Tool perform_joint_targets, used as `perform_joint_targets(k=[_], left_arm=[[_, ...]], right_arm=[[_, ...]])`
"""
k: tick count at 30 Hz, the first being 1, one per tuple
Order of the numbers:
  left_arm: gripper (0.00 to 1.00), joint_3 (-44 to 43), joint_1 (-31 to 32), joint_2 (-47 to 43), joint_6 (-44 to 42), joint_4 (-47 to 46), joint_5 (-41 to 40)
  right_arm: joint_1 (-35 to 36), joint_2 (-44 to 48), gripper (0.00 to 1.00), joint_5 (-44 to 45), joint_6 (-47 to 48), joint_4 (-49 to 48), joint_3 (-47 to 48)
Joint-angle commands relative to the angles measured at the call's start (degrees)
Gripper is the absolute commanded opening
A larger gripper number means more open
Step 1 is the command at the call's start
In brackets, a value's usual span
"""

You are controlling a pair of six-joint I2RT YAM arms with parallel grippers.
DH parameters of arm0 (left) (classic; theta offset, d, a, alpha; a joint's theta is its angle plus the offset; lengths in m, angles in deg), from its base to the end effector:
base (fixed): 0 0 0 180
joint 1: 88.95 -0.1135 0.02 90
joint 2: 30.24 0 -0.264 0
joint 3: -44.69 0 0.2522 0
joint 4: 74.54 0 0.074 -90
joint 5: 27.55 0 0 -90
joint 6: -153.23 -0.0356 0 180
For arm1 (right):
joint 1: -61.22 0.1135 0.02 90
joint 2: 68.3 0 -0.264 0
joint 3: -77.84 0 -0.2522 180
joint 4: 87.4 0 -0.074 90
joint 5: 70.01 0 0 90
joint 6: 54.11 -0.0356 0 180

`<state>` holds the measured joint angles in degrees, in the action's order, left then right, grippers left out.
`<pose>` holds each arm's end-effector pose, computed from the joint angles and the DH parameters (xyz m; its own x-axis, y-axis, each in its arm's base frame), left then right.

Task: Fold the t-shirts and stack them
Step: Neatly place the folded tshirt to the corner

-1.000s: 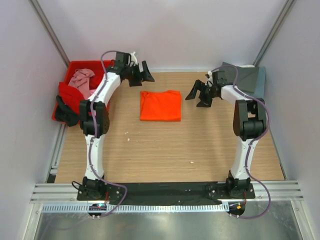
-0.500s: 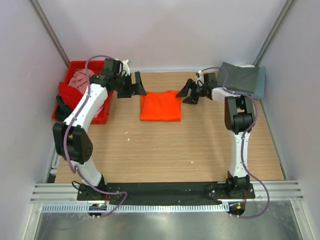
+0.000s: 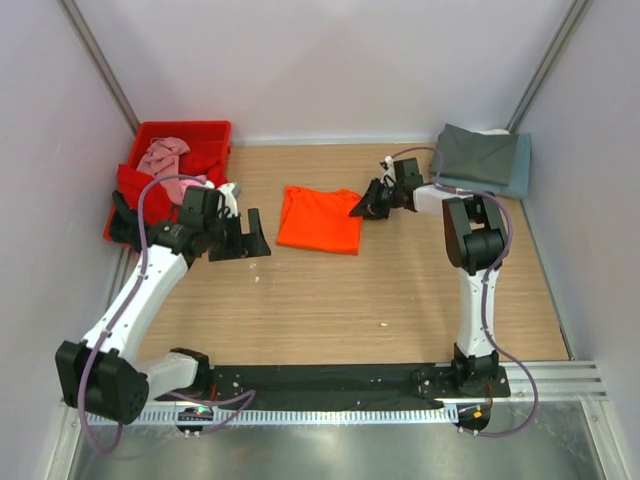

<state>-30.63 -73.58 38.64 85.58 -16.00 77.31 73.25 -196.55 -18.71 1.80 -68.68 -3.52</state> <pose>0.2310 -0.0730 0.3025 -0.8589 -0.1451 -0.4912 0.0881 0.9029 -0.4208 0.4554 0.1198 0.1202 -0.9241 0.2503 -0.2888 -0.0619 0.6476 0.7594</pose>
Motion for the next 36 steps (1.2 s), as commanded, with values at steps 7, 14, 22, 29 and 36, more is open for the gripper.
perform_joint_targets(k=[7,14,22,29,36], left_arm=[[0.92,6.9,0.2,-10.7,-0.4,0.6,-5.0],[0.92,7.9,0.2,-12.1,1.2,0.4,-4.0],[0.92,9.8,0.5,-16.5,1.7,-1.7,-4.9],[0.92,10.1,0.5,-17.0,1.6,-2.1,-5.9],[0.91,10.1,0.5,-17.7,2.3,-1.7,-5.4]], right_arm=[[-0.4,21.3,1.00,12.4,6.3,7.7,-13.8],[-0.5,12.9,1.00,12.1,5.5,3.7,-10.8],[-0.5,2.0,1.00,10.1,2.2,1.7,-1.8],[1.9,4.8,0.82,6.5,-2.6,-4.6,-10.3],[3.2,1.3,0.42,0.7,-9.6,-16.4,-12.6]])
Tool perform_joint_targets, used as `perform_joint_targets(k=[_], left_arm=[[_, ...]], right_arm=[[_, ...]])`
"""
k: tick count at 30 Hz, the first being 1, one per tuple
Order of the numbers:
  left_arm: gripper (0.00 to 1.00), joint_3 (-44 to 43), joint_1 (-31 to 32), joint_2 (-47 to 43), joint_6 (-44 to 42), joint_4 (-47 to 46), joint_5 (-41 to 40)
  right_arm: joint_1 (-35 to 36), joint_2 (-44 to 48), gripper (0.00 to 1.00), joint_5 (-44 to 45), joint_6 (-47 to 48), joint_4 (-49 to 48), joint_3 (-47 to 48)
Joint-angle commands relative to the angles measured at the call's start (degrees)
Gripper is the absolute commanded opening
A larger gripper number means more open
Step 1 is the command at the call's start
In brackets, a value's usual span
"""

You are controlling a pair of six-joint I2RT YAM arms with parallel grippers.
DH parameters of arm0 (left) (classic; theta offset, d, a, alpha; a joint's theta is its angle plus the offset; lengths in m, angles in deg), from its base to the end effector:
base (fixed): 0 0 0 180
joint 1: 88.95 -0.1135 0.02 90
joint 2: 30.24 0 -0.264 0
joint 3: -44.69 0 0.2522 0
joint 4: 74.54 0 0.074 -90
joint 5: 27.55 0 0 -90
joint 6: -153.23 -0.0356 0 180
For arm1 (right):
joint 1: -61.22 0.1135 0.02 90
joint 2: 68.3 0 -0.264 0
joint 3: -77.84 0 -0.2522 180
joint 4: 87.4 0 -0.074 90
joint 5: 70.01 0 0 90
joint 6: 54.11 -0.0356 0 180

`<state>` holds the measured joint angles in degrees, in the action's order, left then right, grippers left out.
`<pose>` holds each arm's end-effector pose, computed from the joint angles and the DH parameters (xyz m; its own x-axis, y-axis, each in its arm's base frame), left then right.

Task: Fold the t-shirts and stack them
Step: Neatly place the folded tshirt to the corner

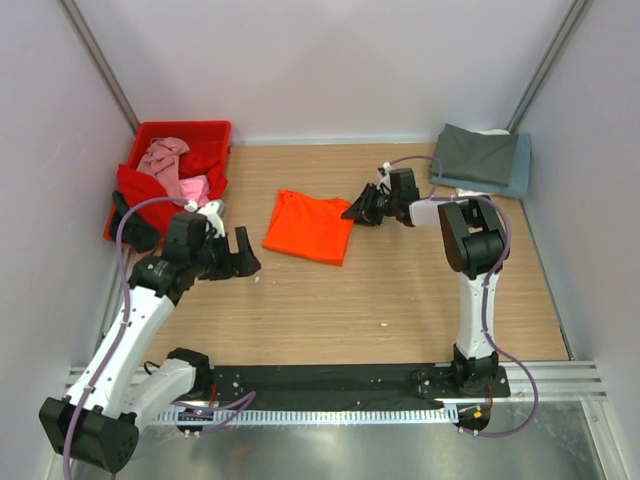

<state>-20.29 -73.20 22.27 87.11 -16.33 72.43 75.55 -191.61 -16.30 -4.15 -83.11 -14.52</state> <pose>0.1732 -0.0553 0.2993 -0.7856 -0.1927 -0.5879 0.0719 0.9154 -0.3960 0.4294 0.1314 0.1211 -0.8875 0.3085 -0.3423 -0.0889 0.6142 0.7841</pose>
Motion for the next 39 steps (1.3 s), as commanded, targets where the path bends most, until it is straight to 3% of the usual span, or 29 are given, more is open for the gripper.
perform_joint_targets(k=[1,4,8,9,13,17,21,28,39], left_arm=[[0.91,-0.7,0.2,-1.8,1.2,-0.2,-1.4],[0.91,-2.2,0.2,-3.6,2.0,2.1,-2.0],[0.91,-1.8,0.2,-7.0,3.3,2.5,-0.9],[0.92,-1.2,0.2,-9.0,3.9,1.9,-0.7],[0.91,1.0,0.2,-13.0,4.4,-0.5,-2.1],[0.90,1.6,0.2,-14.8,4.2,-1.2,-3.2],[0.88,1.5,0.2,-14.5,4.2,-1.1,-2.9],[0.87,1.3,0.2,-13.4,4.0,-1.0,-2.2],[0.85,1.3,-0.1,-12.5,3.9,-1.2,-1.6]], right_arm=[[0.9,-4.0,0.27,-1.9,-3.7,-2.9,-0.9],[-0.3,-4.2,0.02,-1.9,-1.9,0.7,3.3],[-3.5,-3.4,0.02,-0.7,5.7,14.7,14.2],[-4.0,-3.4,0.01,0.3,8.3,22.5,20.2],[-7.9,-3.2,0.01,7.3,16.8,36.1,31.8],[-11.1,-3.5,0.02,8.9,20.8,41.4,37.9],[-13.2,-6.2,0.01,11.2,25.4,51.5,50.5],[-16.3,-11.1,0.02,14.1,28.0,60.7,69.3],[-24.0,-10.5,0.01,13.5,29.0,60.9,76.8]])
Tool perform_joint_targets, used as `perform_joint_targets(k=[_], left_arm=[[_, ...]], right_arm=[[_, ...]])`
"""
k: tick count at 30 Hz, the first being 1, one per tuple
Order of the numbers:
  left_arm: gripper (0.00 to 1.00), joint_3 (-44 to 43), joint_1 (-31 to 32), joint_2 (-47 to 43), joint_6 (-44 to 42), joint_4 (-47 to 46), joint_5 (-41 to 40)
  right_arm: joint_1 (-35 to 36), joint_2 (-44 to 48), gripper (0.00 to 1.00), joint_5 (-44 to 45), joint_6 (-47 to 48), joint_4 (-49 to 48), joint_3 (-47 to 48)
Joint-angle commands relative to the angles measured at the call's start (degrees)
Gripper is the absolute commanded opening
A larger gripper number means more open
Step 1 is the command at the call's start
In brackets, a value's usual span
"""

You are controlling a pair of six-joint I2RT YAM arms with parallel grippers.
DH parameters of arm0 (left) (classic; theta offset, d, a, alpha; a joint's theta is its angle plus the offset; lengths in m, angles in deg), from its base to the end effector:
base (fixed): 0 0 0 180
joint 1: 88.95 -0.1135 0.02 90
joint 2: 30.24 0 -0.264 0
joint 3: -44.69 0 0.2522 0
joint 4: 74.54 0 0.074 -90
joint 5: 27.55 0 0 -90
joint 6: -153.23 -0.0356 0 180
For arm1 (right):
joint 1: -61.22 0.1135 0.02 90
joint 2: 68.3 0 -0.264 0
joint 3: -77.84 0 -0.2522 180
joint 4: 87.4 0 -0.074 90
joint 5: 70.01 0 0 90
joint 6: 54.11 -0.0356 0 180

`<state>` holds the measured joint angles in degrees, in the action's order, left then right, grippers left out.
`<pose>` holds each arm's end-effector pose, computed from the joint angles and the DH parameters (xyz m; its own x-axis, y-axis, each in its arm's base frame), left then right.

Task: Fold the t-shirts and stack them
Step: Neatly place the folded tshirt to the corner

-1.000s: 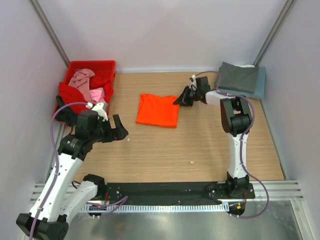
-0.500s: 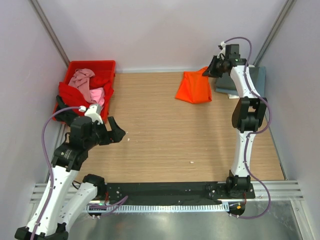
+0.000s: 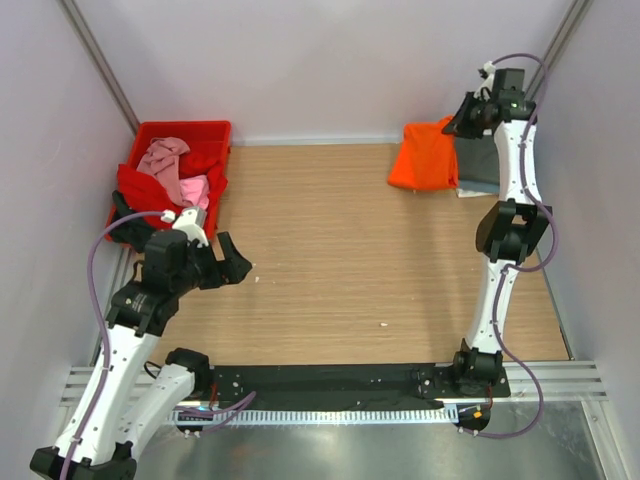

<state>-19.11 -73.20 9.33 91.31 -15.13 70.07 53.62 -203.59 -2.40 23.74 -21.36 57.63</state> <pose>0.1294 -0.0414 0.3222 -0.6650 -0.2972 -0.6852 0.0684 0.8893 -0.4521 0.5144 -0.0550 0.3329 -0.6763 0.2866 -0.6786 -0.0184 0.9144 0.4045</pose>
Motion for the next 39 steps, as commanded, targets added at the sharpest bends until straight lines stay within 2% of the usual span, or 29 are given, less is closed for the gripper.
perform_joint_targets(k=[1,14,20,33,39], left_arm=[[0.85,0.1,-0.2,0.5,-0.4,-2.5,1.0],[0.83,0.3,-0.9,1.2,-0.6,-2.8,2.0],[0.83,0.3,-1.1,1.5,-0.6,-2.8,2.1],[0.82,0.3,-1.8,2.1,-0.6,-2.8,2.3],[0.81,0.4,-1.8,1.7,-0.6,-2.9,2.2]], right_arm=[[-3.6,1.8,0.01,-1.2,0.9,-1.4,4.7],[-8.8,1.2,0.01,-5.6,1.2,-8.1,7.4],[-11.7,1.0,0.01,-7.6,-0.2,-10.3,5.8],[-15.7,-1.5,0.01,-10.7,0.6,-10.0,3.9],[-18.0,-3.1,0.01,-11.7,-0.2,-13.2,4.3]])
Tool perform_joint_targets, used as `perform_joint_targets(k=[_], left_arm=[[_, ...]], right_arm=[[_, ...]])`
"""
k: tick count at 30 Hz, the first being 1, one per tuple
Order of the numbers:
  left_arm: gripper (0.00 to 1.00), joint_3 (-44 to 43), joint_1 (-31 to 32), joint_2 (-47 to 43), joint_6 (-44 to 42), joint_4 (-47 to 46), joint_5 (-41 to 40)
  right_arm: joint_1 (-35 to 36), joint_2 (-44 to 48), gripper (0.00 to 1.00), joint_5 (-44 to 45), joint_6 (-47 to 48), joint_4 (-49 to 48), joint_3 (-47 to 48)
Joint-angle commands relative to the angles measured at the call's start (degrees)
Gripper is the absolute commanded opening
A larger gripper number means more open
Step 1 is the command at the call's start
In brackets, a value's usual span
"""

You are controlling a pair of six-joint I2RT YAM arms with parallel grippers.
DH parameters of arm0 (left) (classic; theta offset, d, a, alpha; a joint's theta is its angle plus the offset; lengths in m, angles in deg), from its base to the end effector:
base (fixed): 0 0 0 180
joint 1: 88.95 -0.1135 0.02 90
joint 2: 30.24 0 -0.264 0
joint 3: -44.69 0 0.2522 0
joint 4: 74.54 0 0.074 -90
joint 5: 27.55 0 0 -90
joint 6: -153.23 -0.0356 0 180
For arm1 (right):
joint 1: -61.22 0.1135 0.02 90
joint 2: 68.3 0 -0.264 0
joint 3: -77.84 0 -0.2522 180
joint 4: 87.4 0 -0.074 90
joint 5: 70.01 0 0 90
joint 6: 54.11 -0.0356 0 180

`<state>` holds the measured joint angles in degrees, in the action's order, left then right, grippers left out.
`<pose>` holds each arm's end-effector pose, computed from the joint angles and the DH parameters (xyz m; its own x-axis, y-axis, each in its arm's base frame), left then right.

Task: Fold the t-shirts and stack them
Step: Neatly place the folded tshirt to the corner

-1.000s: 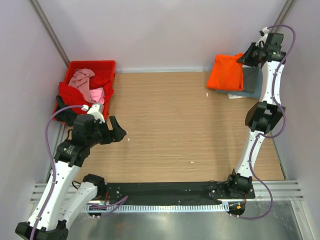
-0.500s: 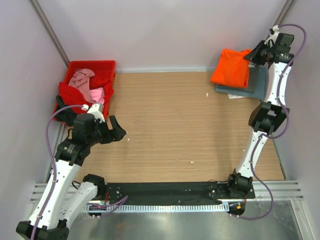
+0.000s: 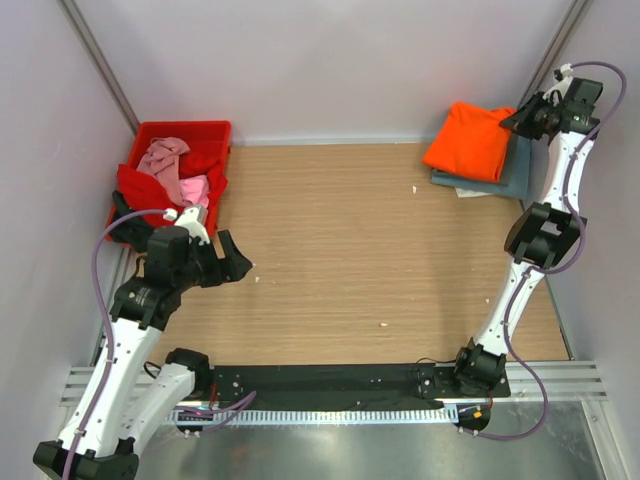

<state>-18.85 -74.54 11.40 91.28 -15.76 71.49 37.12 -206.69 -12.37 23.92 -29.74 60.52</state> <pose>0.1381 -0.0413 0.3175 -0.6858 -0.3033 -0.6616 0.0510 0.8868 -0.4594 0.4954 -0.2007 0.3353 -0.5043 0.4175 -0.7559 0.0424 0.8863 0.4612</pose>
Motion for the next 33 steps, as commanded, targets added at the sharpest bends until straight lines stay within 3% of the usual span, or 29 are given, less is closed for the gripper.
perform_joint_targets(k=[1,15,26,33], left_arm=[[0.81,0.1,-0.4,-0.3,-0.5,-2.3,0.9],[0.80,0.1,-0.4,-0.3,-0.5,-2.3,0.8],[0.80,0.1,-0.6,-1.1,-0.5,-2.3,0.4],[0.80,0.1,-1.1,-0.9,-0.5,-2.4,0.6]], right_arm=[[-1.7,-0.3,0.01,-1.9,-0.7,-5.7,1.5],[-4.1,-5.5,0.01,-0.3,-4.5,-17.0,0.6],[-4.0,-7.2,0.01,0.5,-1.8,-27.6,-0.9],[-3.0,-9.2,0.07,2.0,2.4,-29.9,-1.9]])
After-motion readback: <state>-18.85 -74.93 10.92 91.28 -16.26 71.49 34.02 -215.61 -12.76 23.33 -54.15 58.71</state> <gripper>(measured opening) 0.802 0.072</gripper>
